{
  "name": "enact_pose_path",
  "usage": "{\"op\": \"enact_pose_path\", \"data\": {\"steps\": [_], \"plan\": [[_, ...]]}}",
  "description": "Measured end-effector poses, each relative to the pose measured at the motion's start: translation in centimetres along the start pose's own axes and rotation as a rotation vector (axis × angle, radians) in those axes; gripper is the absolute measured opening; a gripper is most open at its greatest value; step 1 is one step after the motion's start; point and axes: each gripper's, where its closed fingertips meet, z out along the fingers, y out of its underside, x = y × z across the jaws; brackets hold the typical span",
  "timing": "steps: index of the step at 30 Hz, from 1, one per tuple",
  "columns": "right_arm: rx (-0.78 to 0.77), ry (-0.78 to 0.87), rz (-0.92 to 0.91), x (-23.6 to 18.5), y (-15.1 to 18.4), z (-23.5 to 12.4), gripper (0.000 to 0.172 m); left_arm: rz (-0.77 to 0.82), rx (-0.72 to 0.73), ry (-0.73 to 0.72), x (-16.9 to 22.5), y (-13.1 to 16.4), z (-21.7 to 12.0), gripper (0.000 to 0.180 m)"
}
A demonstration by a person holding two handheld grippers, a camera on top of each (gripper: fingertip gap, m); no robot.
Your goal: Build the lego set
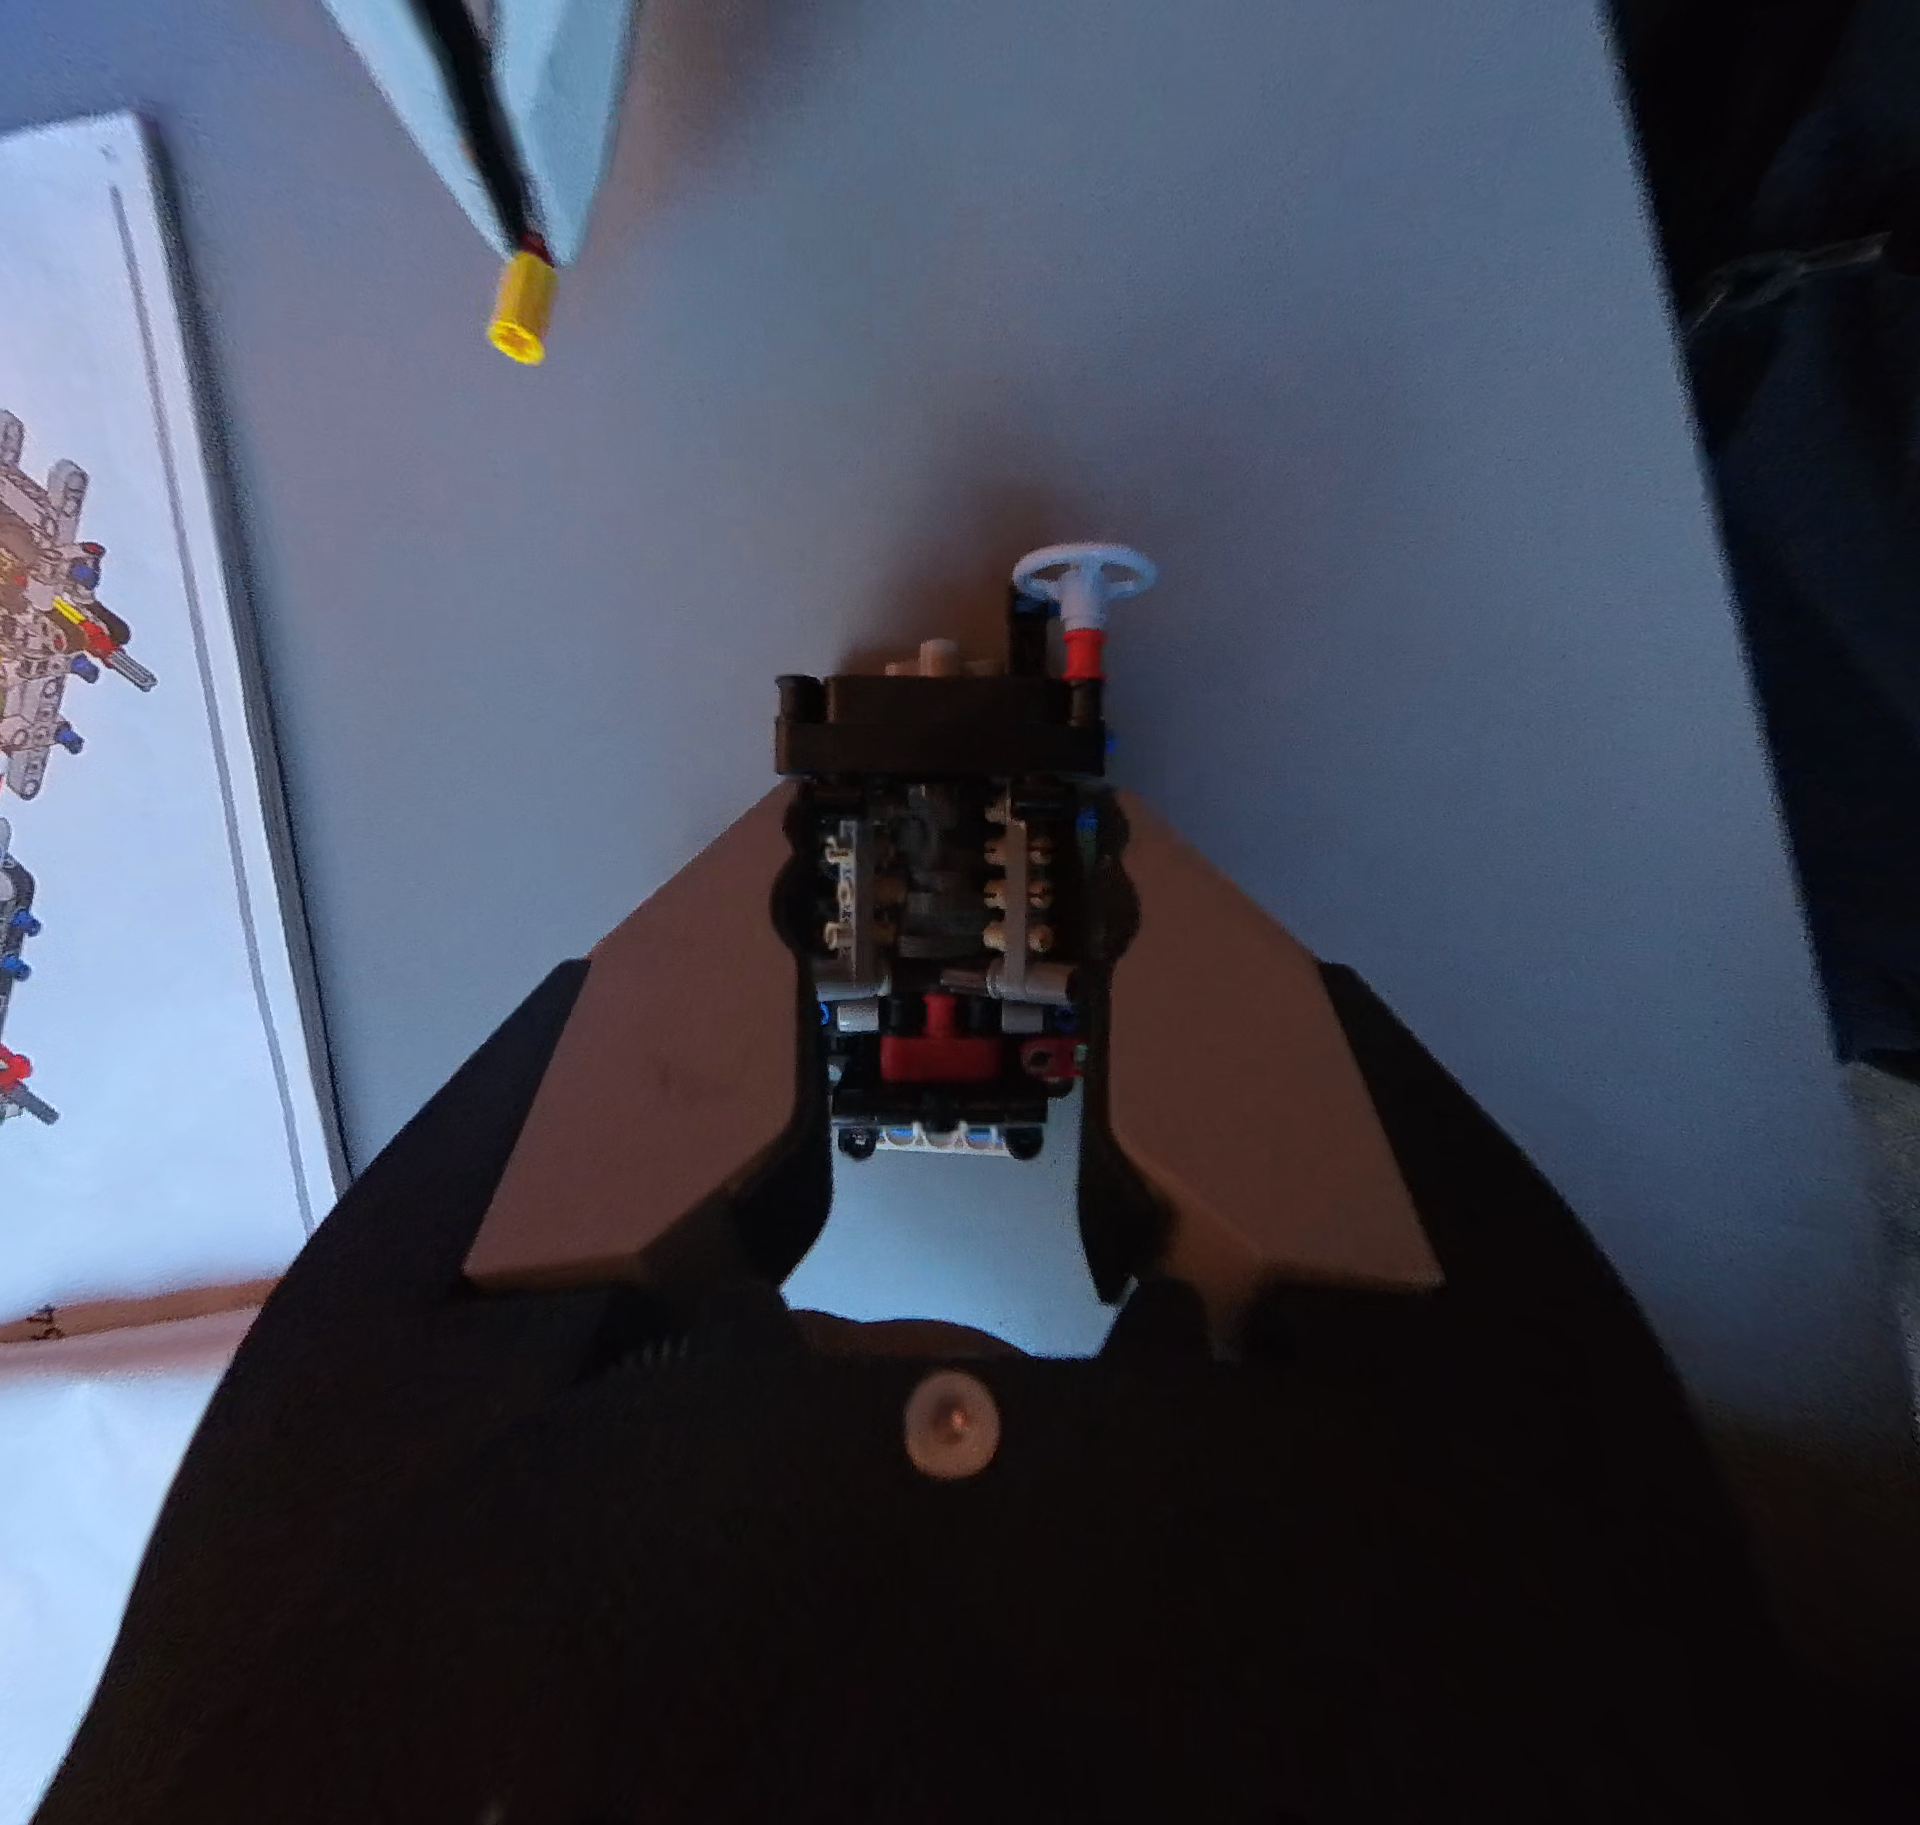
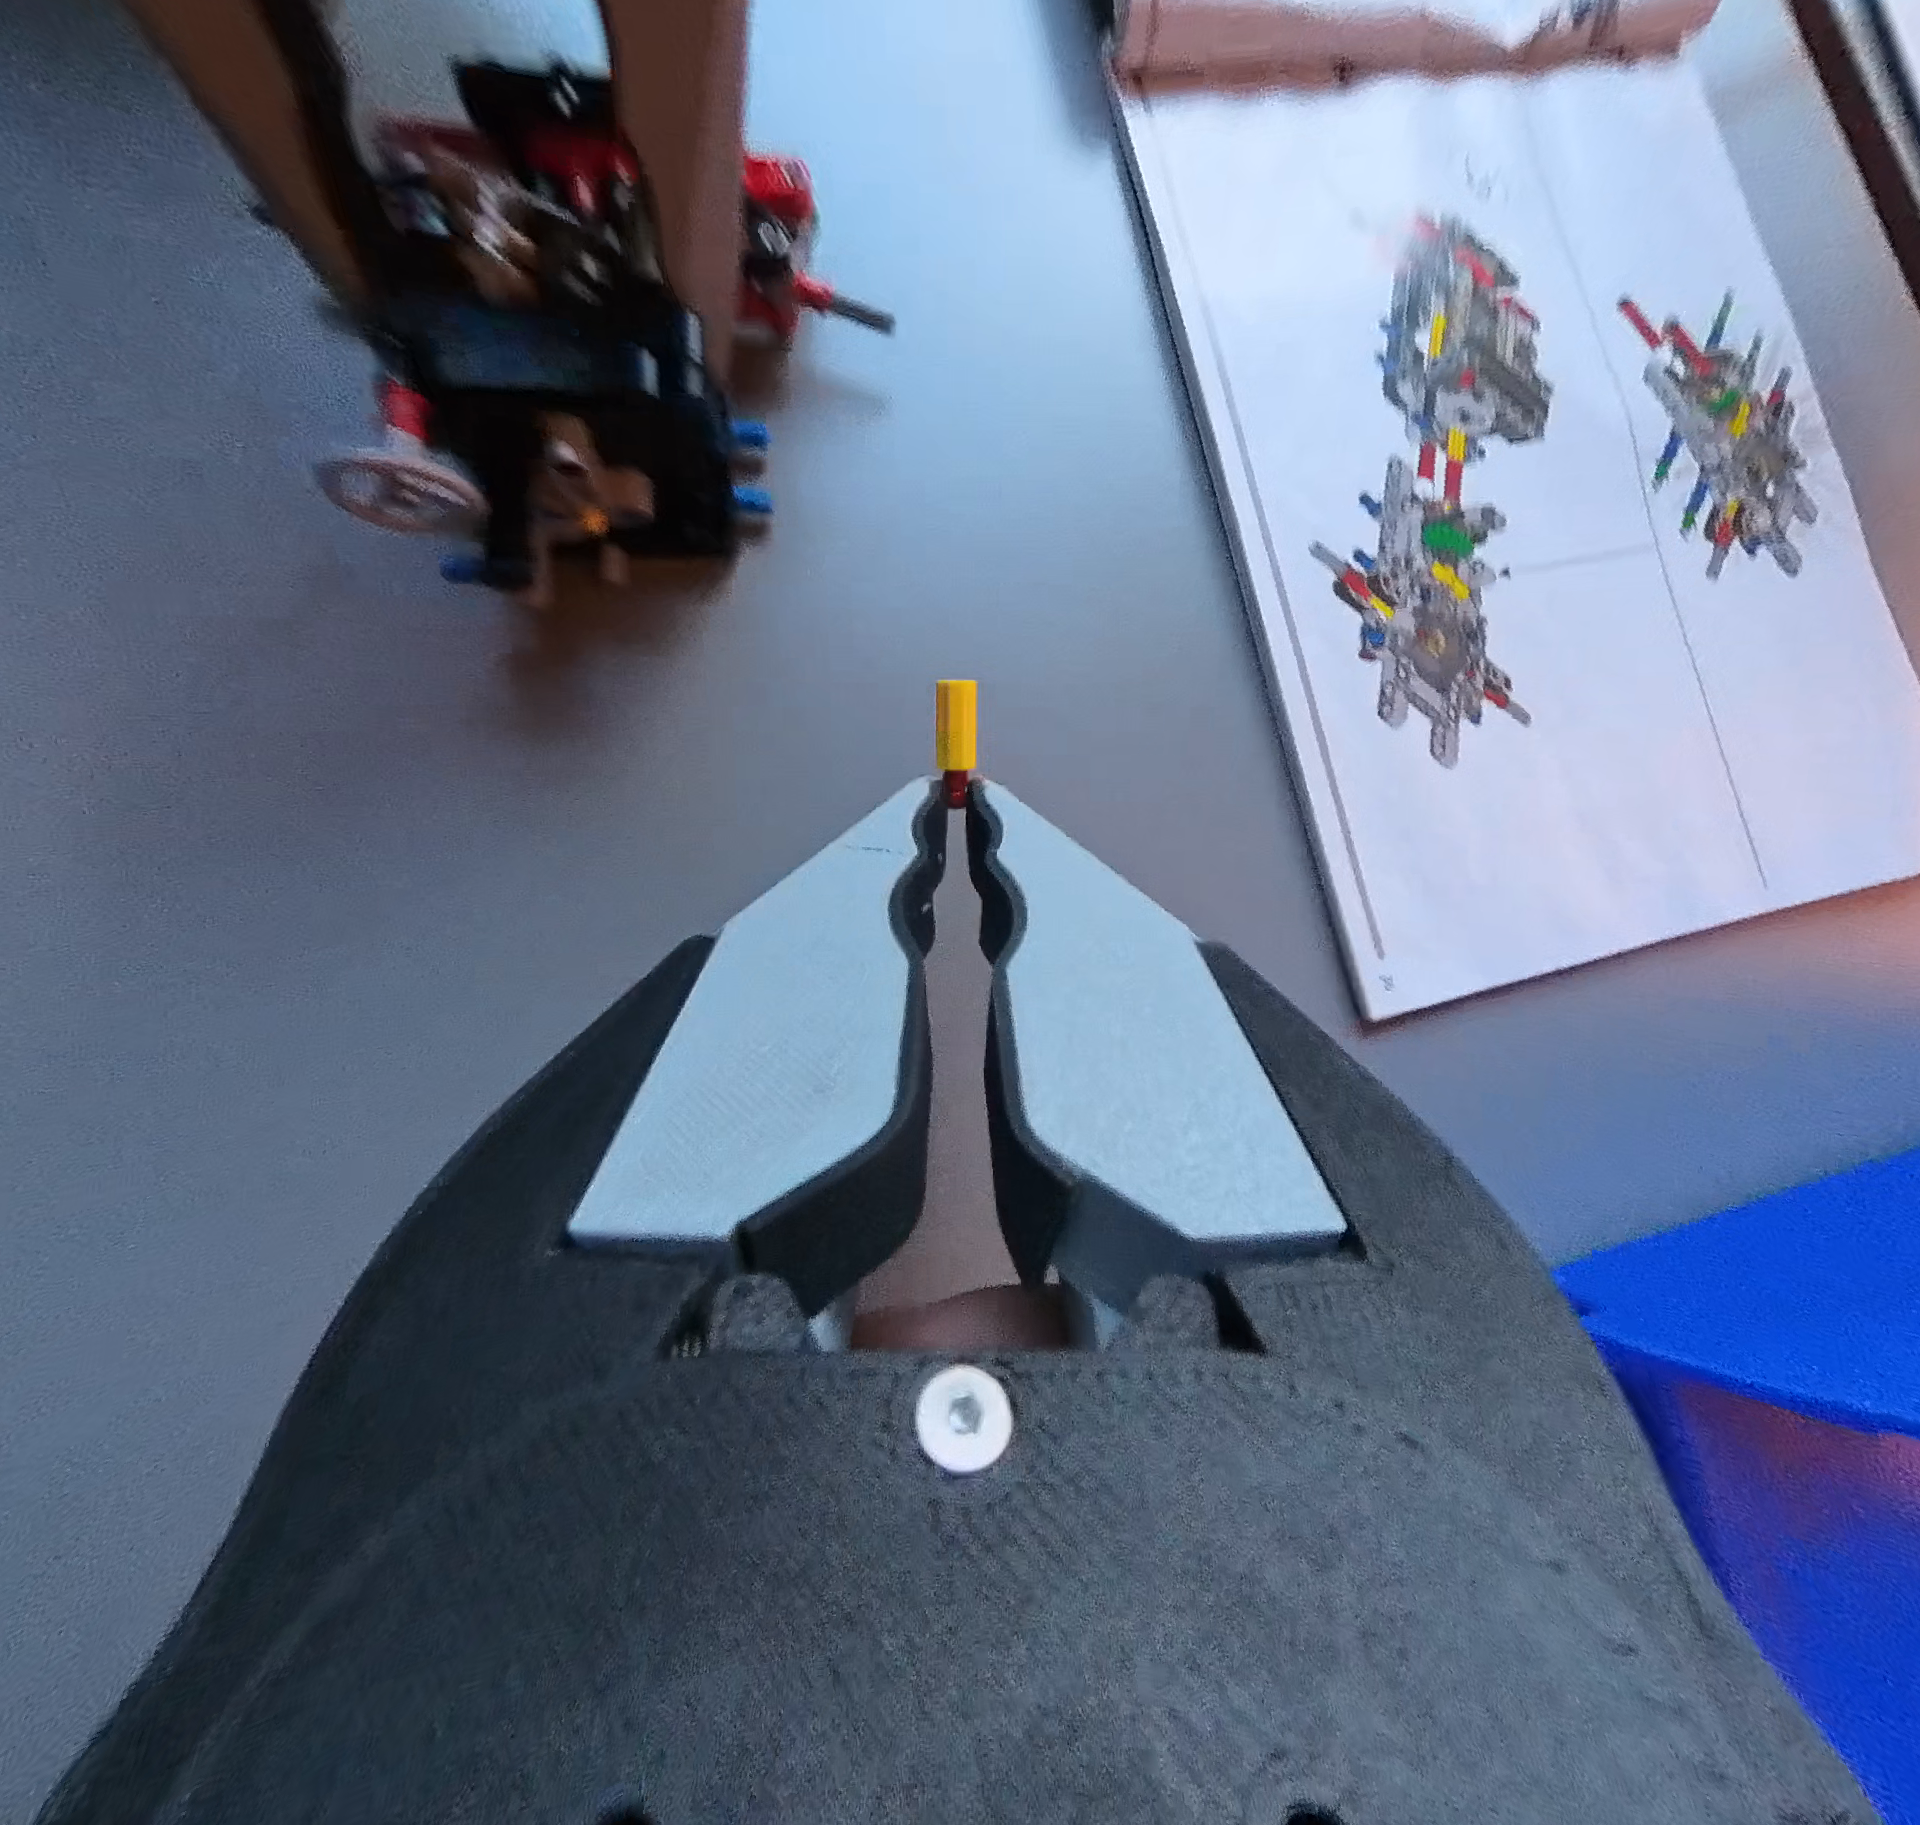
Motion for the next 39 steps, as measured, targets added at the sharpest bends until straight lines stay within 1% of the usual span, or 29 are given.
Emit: {"op": "enact_pose_path", "data": {"steps": [3, 7, 9, 11, 14, 18, 22, 24, 25, 32, 36, 37, 39], "plan": [[0.05, 0.025, -0.018, -0.6, -1.3, -1.0, 0.0, -0.06, 0.107, -0.004, -0.8, -1.3, -1.9, 0.05], [0.189, 0.049, -0.098, -1.8, -4.3, -2.9, 0.0, -0.161, 0.282, -0.121, -3.5, -4.4, -3.9, 0.036], [0.251, 0.065, -0.124, -2.2, -5.6, -3.8, 0.0, -0.188, 0.349, -0.128, -3.6, -5.9, -4.2, 0.032], [0.307, 0.07, -0.14, -2.7, -6.5, -4.5, 0.0, -0.17, 0.379, -0.142, -3.3, -7.0, -4.2, 0.028], [0.342, 0.05, -0.142, -3.6, -6.9, -5.0, 0.0, -0.132, 0.396, -0.218, -3.3, -8.0, -4.3, 0.024], [0.362, 0.028, -0.117, -4.2, -6.9, -5.2, 0.0, 0.0, 0.442, -0.279, -2.4, -9.5, -4.9, 0.017], [0.351, 0.032, -0.1, -4.3, -6.8, -5.1, 0.0, 0.042, 0.427, -0.277, -1.4, -10.0, -4.8, 0.017], [0.352, 0.031, -0.102, -4.4, -6.9, -5.1, 0.0, 0.037, 0.432, -0.284, -1.5, -10.1, -4.9, 0.011], [0.35, 0.032, -0.104, -4.5, -7.0, -5.1, 0.0, 0.036, 0.437, -0.29, -1.6, -10.1, -5.0, 0.006], [0.336, 0.061, -0.117, -4.4, -6.7, -5.1, 0.0, 0.045, 0.472, -0.254, -1.6, -9.9, -4.8, 0.005], [0.335, 0.065, -0.102, -4.2, -6.6, -5.2, 0.0, -0.005, 0.463, -0.212, -2.1, -9.1, -4.1, 0.005], [0.325, 0.061, -0.097, -4.2, -6.5, -5.2, 0.0, -0.026, 0.453, -0.204, -2.2, -9.0, -3.9, 0.006], [0.293, 0.078, -0.099, -4.0, -6.1, -4.9, 0.0, -0.035, 0.443, -0.21, -2.3, -9.0, -3.7, 0.023]]}}
